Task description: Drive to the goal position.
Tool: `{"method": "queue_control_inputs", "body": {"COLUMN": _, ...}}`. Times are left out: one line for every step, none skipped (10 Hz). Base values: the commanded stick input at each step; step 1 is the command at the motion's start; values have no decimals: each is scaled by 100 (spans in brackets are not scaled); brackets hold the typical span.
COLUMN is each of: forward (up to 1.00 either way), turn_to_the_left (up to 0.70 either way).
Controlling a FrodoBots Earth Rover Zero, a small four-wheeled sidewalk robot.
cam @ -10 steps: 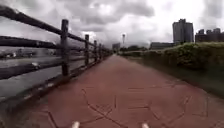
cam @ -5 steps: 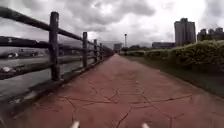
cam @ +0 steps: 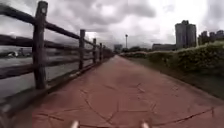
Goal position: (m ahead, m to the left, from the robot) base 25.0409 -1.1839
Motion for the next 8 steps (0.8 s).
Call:
{"method": "queue_control_inputs", "body": {"forward": 100, "turn_to_the_left": 0}}
{"method": "queue_control_inputs", "body": {"forward": 100, "turn_to_the_left": 0}}
{"method": "queue_control_inputs", "body": {"forward": 100, "turn_to_the_left": 0}}
{"method": "queue_control_inputs", "body": {"forward": 100, "turn_to_the_left": 0}}
{"method": "queue_control_inputs", "body": {"forward": 100, "turn_to_the_left": 0}}
{"method": "queue_control_inputs", "body": {"forward": 100, "turn_to_the_left": 0}}
{"method": "queue_control_inputs", "body": {"forward": 100, "turn_to_the_left": 0}}
{"method": "queue_control_inputs", "body": {"forward": 100, "turn_to_the_left": 0}}
